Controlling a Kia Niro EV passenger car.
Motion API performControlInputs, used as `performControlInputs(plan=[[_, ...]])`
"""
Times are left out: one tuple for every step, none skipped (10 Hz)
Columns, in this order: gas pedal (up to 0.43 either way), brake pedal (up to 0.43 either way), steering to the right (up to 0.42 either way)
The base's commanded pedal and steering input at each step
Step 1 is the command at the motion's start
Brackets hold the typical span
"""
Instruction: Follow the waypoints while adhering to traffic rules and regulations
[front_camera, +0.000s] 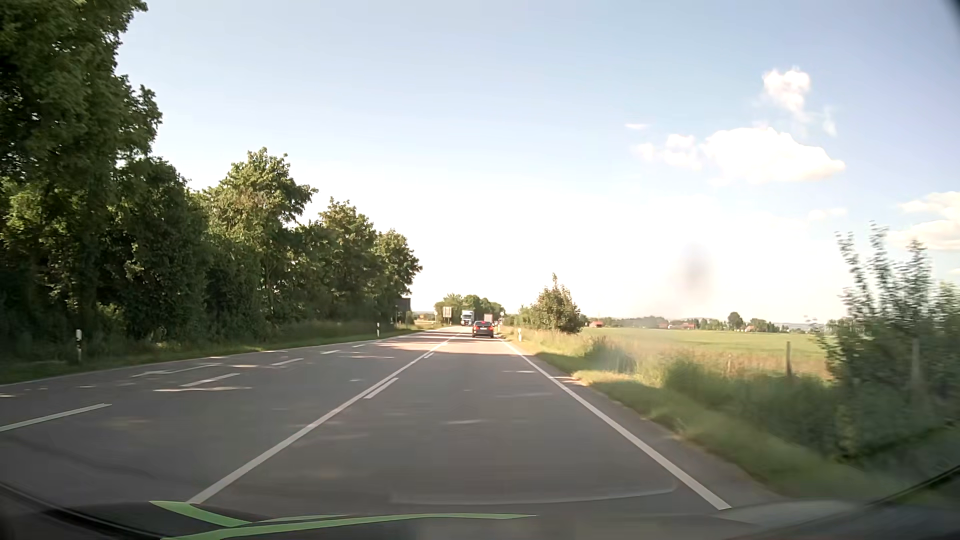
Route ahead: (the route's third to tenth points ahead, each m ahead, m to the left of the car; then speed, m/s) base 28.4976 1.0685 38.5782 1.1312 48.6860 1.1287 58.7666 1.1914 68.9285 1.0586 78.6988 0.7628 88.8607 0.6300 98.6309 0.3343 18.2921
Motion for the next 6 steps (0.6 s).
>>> performControlInputs(plan=[[0.0,0.0,0.002],[0.0,0.024,0.002],[0.0,0.073,0.002],[0.0,0.116,0.003],[0.0,0.146,0.002],[0.0,0.152,0.002]])
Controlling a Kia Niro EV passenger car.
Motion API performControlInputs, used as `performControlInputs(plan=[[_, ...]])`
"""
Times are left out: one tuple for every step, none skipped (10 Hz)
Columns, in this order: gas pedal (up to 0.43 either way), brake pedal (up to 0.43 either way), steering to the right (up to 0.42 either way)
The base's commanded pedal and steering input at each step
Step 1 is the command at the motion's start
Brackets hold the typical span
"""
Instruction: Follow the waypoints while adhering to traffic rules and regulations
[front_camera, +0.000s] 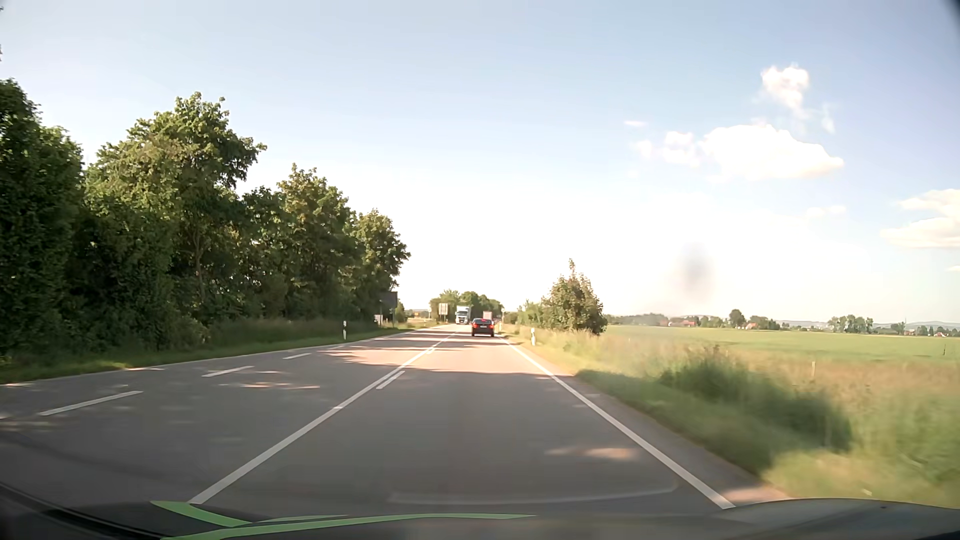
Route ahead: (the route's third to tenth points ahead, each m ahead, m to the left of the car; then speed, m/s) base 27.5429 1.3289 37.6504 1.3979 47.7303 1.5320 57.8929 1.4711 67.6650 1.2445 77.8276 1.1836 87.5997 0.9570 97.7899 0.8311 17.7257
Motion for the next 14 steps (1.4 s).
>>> performControlInputs(plan=[[0.0,0.159,0.002],[0.0,0.171,0.002],[0.0,0.177,0.002],[0.0,0.183,0.002],[0.0,0.195,0.003],[0.0,0.207,0.003],[0.0,0.207,0.003],[0.0,0.213,0.003],[0.0,0.22,0.004],[0.0,0.226,0.004],[0.0,0.226,0.004],[0.0,0.232,0.004],[0.0,0.232,0.004],[0.0,0.238,0.004]])
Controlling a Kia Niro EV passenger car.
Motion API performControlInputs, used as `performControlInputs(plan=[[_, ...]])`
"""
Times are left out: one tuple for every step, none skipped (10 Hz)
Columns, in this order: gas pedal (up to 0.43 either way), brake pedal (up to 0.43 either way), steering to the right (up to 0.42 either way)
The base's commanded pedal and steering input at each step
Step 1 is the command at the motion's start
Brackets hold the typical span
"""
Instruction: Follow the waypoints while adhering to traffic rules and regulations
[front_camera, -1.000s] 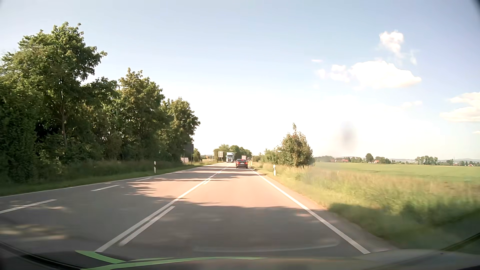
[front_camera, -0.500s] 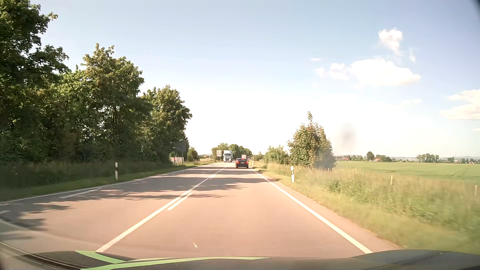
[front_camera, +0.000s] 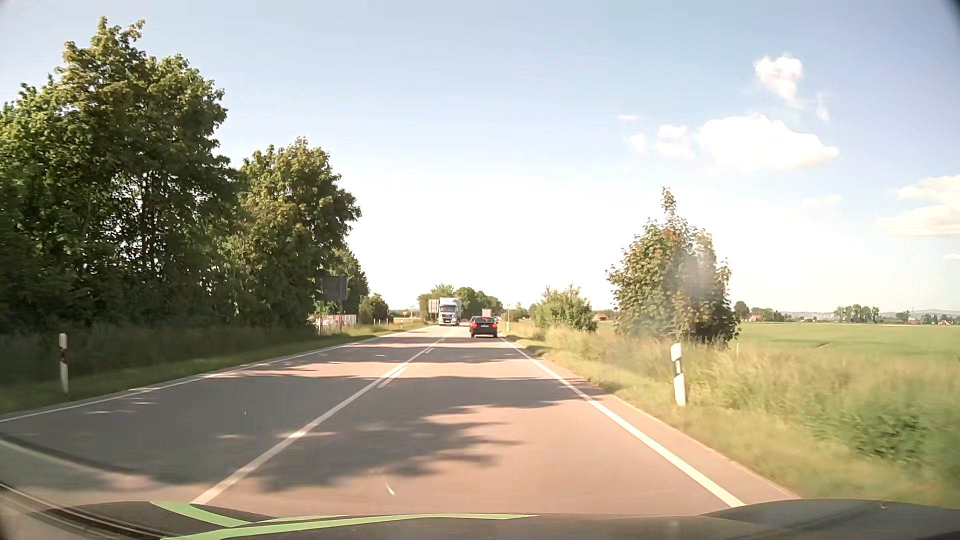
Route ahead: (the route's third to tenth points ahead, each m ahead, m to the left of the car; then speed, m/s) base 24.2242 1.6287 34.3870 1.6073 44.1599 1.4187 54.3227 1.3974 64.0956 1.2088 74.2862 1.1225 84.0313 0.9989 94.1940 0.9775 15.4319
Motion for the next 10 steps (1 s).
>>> performControlInputs(plan=[[0.0,0.244,0.004],[0.0,0.244,0.004],[0.0,0.244,0.004],[0.0,0.25,0.003],[0.0,0.25,0.003],[0.0,0.25,0.003],[0.0,0.25,0.003],[0.0,0.244,0.003],[0.0,0.244,0.003],[0.0,0.244,0.002]])
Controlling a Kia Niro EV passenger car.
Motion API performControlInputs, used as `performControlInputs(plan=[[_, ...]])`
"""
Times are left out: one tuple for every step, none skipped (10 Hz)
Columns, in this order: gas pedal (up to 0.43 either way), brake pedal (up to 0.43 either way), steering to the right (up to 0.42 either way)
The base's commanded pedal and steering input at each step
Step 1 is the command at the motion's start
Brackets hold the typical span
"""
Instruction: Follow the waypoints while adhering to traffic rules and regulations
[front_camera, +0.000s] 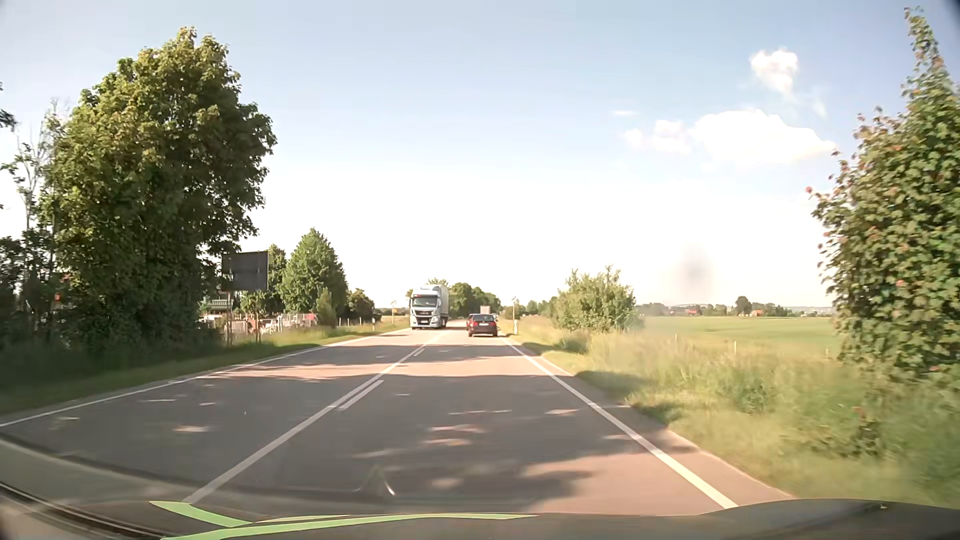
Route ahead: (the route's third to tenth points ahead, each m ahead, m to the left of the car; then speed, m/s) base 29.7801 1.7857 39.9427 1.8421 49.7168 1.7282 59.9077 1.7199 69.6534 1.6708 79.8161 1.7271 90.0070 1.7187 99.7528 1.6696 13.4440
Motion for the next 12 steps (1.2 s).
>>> performControlInputs(plan=[[0.0,0.244,0.002],[0.0,0.244,0.001],[0.0,0.238,0.0],[0.0,0.232,0.0],[0.0,0.226,0.0],[0.0,0.22,0.0],[0.0,0.213,0.0],[0.0,0.213,-0.001],[0.0,0.201,-0.001],[0.0,0.201,-0.001],[0.0,0.201,-0.001],[0.0,0.195,-0.001]])
